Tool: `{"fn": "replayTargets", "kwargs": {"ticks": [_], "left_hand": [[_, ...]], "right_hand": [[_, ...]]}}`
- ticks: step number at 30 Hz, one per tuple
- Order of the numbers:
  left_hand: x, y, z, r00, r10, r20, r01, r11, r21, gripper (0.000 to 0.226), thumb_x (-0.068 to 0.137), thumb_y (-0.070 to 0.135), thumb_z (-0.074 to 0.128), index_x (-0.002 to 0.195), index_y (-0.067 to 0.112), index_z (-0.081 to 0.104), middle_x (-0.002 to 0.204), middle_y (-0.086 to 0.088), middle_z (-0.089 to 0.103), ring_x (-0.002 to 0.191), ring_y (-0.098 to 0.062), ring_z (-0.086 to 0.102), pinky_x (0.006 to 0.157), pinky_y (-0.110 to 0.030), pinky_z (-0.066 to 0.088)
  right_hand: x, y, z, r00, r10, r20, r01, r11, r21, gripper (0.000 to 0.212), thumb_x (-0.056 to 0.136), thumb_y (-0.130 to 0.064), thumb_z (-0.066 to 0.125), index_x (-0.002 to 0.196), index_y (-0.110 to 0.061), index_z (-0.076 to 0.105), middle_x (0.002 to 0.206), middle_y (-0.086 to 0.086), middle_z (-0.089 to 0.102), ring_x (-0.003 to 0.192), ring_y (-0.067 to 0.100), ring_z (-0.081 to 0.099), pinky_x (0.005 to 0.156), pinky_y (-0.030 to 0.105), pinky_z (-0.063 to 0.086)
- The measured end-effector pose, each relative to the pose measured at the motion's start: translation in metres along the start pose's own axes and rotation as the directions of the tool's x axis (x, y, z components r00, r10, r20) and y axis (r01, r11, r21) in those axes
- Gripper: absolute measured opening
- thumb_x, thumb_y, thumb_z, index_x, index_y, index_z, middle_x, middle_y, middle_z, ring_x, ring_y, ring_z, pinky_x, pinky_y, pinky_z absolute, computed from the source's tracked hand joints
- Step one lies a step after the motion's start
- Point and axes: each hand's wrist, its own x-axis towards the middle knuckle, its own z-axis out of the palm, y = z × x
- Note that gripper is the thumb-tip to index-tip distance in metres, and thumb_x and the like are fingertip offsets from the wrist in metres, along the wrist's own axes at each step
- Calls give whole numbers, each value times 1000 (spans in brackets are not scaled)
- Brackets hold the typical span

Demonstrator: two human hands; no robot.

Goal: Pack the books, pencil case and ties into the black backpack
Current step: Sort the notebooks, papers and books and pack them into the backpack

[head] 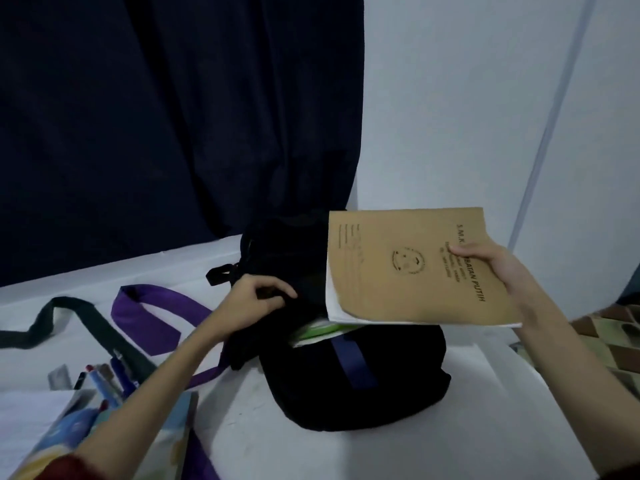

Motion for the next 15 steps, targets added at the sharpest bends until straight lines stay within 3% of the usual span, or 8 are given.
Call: {"fn": "replayTargets", "kwargs": {"ticks": [2,4,6,8,10,12,13,15], "left_hand": [[13,3,-19,985,-169,-30,160,966,-203,32,86,-2,58,78,24,75,90,1,73,90,-13,65,79,-15,49],[29,12,-37,953,-301,19,292,902,-318,32,88,2,56,78,23,78,97,-2,73,92,-15,66,79,-17,49],[47,28,-57,946,-324,31,310,870,-384,33,88,3,54,75,21,79,104,-2,72,86,-11,68,75,-15,51],[62,53,-79,959,-282,23,263,862,-434,31,89,4,57,75,22,79,101,2,72,79,-7,69,67,-13,53],[72,83,-97,975,-221,27,219,931,-293,18,85,13,65,84,25,78,98,2,74,82,-6,69,67,-14,52],[81,109,-109,984,-176,-4,176,984,-10,15,79,20,73,93,26,76,94,5,74,88,-5,66,73,-15,48],[85,117,-112,989,-141,-47,144,986,85,16,78,21,75,93,26,75,92,7,73,89,-3,64,76,-14,46],[94,130,-111,986,-36,-161,64,983,171,11,79,20,75,89,25,75,90,9,72,89,-1,62,84,-16,45]], "right_hand": [[0,-8,-10,998,39,53,-35,997,-75,37,68,-14,66,105,-8,63,78,11,72,60,23,69,54,32,57],[3,-12,-18,994,64,90,-48,983,-175,62,46,-21,88,101,-3,65,79,17,71,59,27,69,51,32,57],[12,-11,-23,983,127,132,-90,963,-255,89,30,-23,95,107,7,62,90,29,67,65,34,69,54,37,58],[23,-8,-22,971,164,172,-107,948,-298,97,34,-21,95,119,7,56,108,36,61,82,42,67,67,44,57],[34,-3,-14,973,188,132,-141,942,-305,92,41,-17,92,122,4,54,111,34,61,86,41,67,70,43,57],[45,6,0,979,189,72,-165,953,-253,61,66,-7,76,122,3,56,99,26,69,74,33,70,60,36,58],[50,12,9,984,176,29,-166,963,-214,46,76,0,64,121,4,56,90,22,71,68,29,70,55,32,57],[62,28,26,986,149,-77,-154,985,-73,37,84,7,51,120,1,55,84,19,71,64,27,69,48,32,56]]}}
